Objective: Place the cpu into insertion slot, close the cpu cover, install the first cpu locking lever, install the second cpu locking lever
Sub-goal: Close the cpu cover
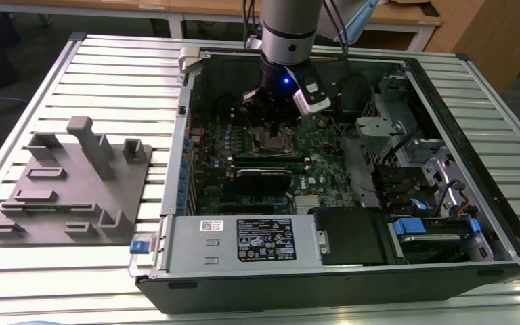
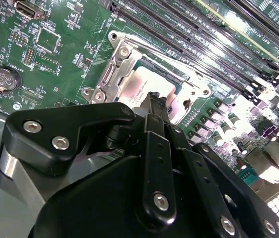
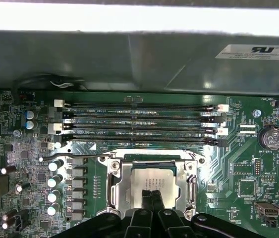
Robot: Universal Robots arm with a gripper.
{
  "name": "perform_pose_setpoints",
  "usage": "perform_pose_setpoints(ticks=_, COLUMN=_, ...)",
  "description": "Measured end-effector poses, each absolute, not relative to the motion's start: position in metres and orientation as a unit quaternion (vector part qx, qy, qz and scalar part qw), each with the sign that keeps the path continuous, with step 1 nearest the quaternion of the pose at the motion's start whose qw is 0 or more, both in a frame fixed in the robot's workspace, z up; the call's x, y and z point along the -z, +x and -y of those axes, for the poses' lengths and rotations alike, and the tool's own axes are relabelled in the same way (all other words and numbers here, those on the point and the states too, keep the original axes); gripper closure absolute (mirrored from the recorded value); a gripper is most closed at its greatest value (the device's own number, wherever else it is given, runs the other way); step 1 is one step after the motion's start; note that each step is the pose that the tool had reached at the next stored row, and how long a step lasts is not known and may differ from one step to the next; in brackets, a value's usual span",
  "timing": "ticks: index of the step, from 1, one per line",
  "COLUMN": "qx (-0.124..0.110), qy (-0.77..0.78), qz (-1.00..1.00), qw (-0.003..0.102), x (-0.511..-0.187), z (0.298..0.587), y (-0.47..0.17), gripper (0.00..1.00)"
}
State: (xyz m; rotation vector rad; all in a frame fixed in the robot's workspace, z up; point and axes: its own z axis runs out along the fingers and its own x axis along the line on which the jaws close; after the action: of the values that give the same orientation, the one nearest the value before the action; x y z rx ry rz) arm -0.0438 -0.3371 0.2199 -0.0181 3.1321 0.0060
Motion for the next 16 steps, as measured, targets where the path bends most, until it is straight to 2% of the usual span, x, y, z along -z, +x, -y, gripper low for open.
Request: perform_pose_setpoints(ticks=16, qx=-0.002, qy=-0.006, qz=-1.0, qw=0.006, x=-0.219, z=0.337, y=-0.06, gripper=0.9)
